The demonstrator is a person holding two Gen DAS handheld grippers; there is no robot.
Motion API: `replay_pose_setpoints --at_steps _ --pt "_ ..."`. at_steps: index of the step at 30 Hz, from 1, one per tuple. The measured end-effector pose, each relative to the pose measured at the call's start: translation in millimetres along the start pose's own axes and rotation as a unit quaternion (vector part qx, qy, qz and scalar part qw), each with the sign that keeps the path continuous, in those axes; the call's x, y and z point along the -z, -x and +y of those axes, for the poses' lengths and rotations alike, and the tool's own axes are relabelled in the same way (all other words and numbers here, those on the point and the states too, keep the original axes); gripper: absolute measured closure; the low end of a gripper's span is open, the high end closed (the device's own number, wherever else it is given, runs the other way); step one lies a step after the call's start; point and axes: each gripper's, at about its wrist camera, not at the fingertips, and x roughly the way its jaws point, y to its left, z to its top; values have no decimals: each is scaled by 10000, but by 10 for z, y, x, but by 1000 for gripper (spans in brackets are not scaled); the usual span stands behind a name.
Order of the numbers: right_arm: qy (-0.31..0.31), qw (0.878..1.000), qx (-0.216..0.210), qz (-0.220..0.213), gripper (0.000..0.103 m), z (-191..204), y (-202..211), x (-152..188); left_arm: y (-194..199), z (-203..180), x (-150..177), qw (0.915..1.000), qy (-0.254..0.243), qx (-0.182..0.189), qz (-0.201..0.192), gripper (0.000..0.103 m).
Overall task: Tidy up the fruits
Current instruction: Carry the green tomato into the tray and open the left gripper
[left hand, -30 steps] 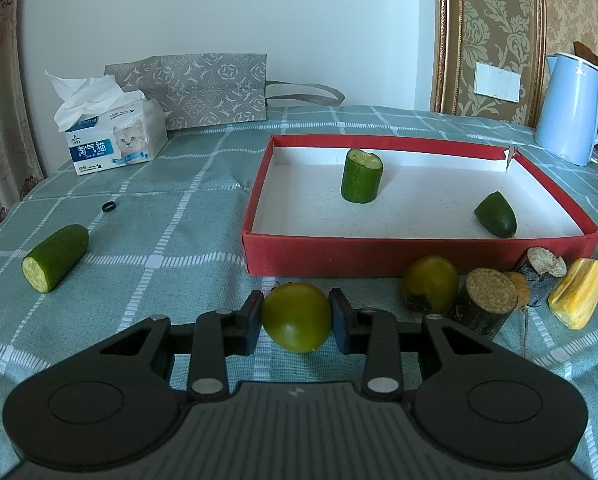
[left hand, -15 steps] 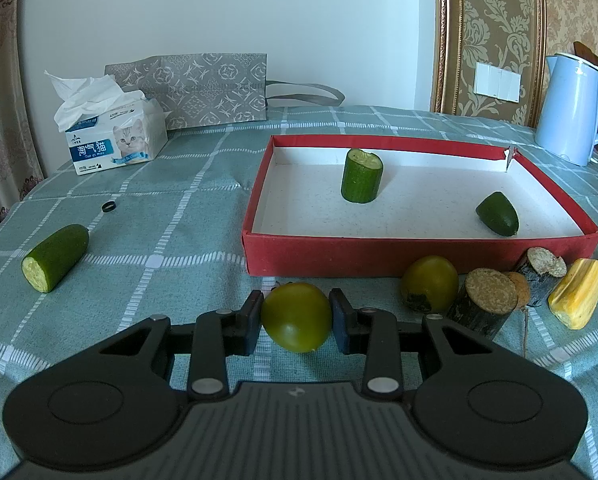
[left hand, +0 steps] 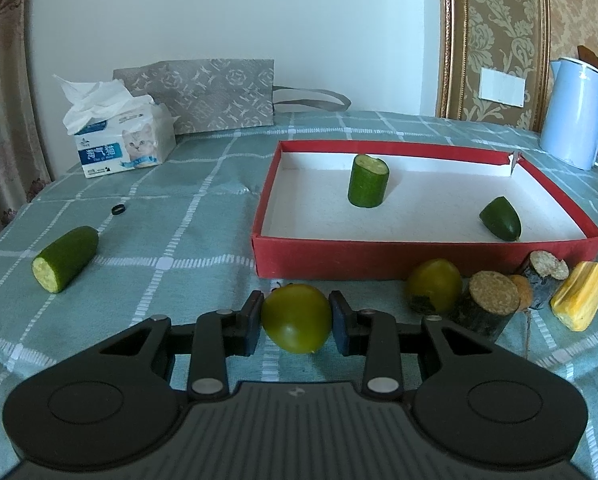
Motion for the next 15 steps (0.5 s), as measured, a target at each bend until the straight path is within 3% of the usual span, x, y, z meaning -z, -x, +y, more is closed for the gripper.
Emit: replay_pose_setpoints --at_steps 7,15 --pt "4 10000 2 0 62 2 0 -2 79 -19 -73 10000 21 75 -53 69" --pt "6 10000 3 0 62 6 0 -2 51 -77 -442 9995 -33 180 -268 69"
